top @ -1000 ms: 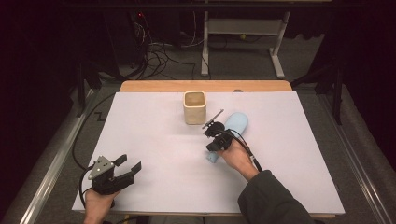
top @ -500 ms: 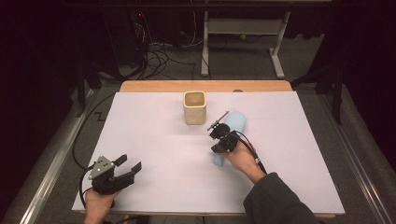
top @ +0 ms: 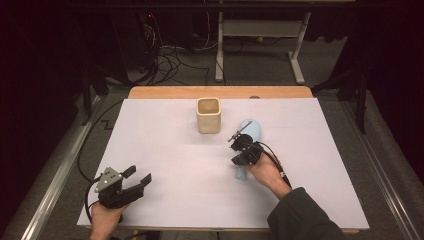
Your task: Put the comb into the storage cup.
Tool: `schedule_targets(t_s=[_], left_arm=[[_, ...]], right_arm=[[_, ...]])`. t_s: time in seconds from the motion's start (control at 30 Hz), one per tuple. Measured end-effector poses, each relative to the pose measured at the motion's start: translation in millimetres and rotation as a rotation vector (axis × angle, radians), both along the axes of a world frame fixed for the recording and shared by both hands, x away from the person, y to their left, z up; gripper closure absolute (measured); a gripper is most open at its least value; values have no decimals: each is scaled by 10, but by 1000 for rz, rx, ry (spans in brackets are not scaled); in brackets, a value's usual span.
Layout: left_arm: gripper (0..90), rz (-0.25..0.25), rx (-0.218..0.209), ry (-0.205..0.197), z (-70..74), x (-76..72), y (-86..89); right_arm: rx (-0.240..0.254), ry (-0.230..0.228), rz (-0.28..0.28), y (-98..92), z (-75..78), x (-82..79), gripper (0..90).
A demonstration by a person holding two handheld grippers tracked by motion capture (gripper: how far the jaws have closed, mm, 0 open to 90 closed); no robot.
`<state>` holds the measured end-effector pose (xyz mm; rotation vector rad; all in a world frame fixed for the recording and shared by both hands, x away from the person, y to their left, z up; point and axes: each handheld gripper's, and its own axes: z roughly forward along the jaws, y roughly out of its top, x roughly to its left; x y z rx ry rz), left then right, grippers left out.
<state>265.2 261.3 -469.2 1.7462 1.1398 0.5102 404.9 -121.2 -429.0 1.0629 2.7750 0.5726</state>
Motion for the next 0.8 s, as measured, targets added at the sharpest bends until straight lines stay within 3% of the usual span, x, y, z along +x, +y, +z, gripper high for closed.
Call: schedule_targets(t_s=[0.8], left_arm=[[324, 5, -2, -5, 2, -4, 0]], right_arm=[[-34, -17, -24, -233, 3, -63, 900]])
